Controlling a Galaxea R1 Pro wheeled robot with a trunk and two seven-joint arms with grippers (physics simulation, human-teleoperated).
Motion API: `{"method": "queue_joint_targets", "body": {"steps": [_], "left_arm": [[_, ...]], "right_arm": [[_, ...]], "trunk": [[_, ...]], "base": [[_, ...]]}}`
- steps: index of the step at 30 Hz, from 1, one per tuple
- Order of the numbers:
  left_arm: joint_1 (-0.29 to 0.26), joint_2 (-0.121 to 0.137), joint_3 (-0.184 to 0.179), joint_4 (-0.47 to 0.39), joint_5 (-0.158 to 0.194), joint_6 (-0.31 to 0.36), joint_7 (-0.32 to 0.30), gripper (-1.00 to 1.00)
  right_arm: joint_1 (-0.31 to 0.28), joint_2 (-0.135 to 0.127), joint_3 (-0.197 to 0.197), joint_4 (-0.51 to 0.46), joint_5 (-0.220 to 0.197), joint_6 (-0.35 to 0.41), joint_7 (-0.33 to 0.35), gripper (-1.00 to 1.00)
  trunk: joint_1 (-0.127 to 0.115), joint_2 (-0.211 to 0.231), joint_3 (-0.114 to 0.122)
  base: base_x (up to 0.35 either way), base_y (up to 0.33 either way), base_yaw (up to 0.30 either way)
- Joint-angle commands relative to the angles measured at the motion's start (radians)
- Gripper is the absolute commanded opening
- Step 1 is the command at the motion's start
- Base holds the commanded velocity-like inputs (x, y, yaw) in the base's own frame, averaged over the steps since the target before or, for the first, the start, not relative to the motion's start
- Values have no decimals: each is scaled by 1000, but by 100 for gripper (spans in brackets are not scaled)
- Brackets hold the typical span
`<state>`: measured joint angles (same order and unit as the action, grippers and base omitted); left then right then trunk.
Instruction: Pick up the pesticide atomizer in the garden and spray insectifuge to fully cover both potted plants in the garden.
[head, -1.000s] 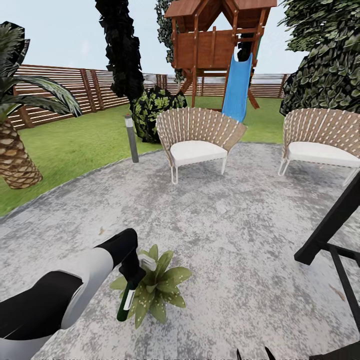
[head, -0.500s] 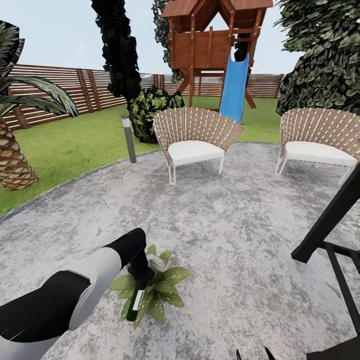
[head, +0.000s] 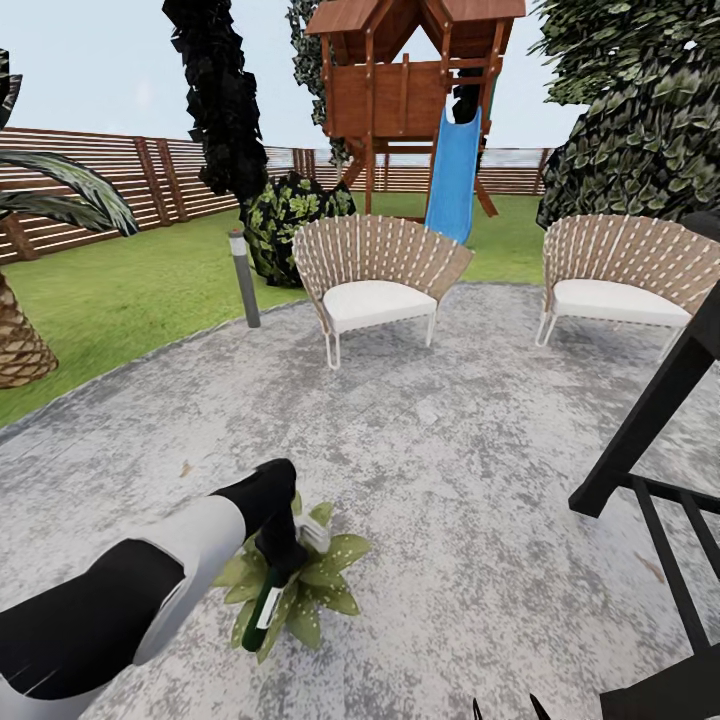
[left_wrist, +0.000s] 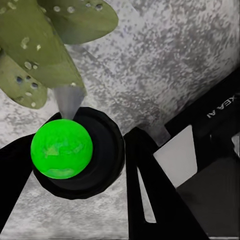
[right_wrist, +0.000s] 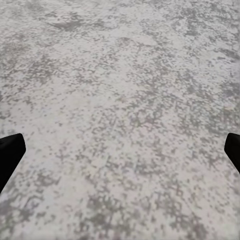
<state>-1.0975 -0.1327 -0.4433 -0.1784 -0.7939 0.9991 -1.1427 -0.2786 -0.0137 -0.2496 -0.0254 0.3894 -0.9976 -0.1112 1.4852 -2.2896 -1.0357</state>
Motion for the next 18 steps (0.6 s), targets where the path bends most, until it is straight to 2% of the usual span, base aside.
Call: {"method": "queue_joint_targets", "body": {"steps": [1, 4, 9, 14, 18], "left_arm": [[-1, 1, -16, -2, -12, 6, -33, -100], [-3, 4, -31, -3, -13, 8, -53, -100], [-30, 10, -34, -2, -12, 13, -58, -100], [-34, 13, -34, -1, -11, 13, -58, -100], [-36, 15, -34, -2, -13, 13, -57, -100]], "right_arm": [[-1, 0, -2, 1, 11, -2, -10, 100], [-1, 0, -2, 1, 11, -1, -10, 100], [-1, 0, -2, 1, 11, -1, -10, 100], [-1, 0, -2, 1, 11, -1, -10, 100], [-1, 0, -2, 1, 11, -1, -10, 100]], "trunk": [[0, 0, -1], [0, 0, -1], [0, 0, -1], [0, 0, -1], [0, 0, -1]], "base": [[0, 0, 0], [0, 0, 0], [0, 12, 0], [0, 183, 0], [0, 33, 0]]}}
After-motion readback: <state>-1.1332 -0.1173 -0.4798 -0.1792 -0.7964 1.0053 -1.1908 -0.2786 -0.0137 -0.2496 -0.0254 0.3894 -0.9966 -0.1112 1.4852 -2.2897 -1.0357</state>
